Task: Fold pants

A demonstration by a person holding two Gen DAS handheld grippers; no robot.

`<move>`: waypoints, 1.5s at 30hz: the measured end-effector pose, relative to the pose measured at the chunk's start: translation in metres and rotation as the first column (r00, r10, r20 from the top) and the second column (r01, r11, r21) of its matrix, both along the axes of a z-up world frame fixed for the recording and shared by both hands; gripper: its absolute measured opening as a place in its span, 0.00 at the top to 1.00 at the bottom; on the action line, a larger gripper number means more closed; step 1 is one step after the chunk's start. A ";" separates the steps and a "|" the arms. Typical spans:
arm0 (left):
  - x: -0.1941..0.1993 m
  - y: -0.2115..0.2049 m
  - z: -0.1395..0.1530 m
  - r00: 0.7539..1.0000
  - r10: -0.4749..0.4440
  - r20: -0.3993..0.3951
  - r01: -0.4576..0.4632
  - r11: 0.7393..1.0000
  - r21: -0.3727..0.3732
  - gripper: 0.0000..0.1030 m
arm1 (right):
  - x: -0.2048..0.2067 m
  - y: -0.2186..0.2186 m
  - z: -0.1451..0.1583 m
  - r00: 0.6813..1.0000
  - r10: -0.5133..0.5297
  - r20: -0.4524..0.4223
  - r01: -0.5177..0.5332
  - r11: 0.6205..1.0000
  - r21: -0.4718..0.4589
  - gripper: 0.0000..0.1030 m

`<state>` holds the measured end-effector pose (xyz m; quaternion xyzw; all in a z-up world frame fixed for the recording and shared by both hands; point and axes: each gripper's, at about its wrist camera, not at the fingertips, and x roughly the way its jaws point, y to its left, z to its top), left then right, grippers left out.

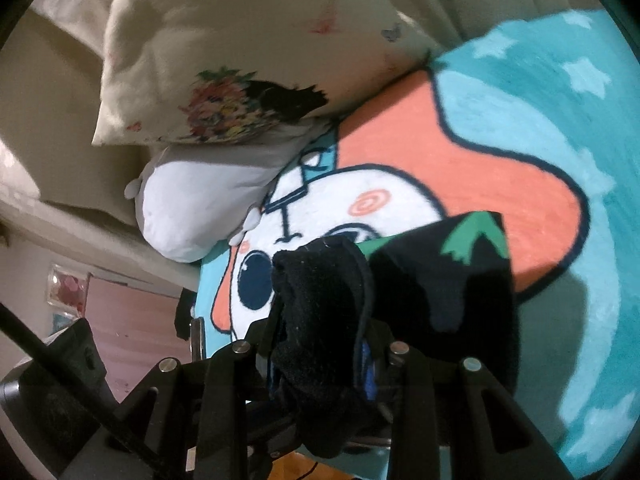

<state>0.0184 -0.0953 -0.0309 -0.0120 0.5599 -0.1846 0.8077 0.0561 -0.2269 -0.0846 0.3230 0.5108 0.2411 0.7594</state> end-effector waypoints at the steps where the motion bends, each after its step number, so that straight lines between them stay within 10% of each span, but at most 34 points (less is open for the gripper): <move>1: 0.000 -0.002 0.000 1.000 0.000 -0.002 0.000 1.000 0.002 0.89 | 0.000 -0.004 -0.003 1.000 -0.006 -0.004 0.006 1.000 0.013 0.68; 17: 0.005 0.065 0.022 0.981 0.188 -0.047 -0.192 0.978 -0.083 0.89 | -0.002 -0.046 -0.004 0.999 -0.035 0.023 0.028 0.967 0.252 0.68; 28: 0.009 0.051 -0.009 0.977 0.158 -0.144 -0.169 0.983 -0.071 0.88 | -0.029 -0.113 -0.001 0.955 -0.297 0.027 0.295 0.953 0.071 0.37; 34: 0.012 0.046 -0.017 0.975 0.145 -0.168 -0.158 0.985 -0.069 0.88 | -0.041 -0.089 0.025 0.970 -0.211 0.117 0.213 0.977 -0.004 0.38; 37: 0.012 0.048 -0.013 0.978 0.152 -0.146 -0.163 0.984 -0.073 0.88 | -0.049 -0.067 0.027 0.975 -0.153 0.161 0.161 0.986 -0.039 0.60; 45: 0.015 0.049 -0.025 0.978 0.135 -0.157 -0.142 0.989 -0.039 0.81 | -0.036 -0.031 0.002 0.990 -0.092 0.110 0.108 0.983 -0.148 0.68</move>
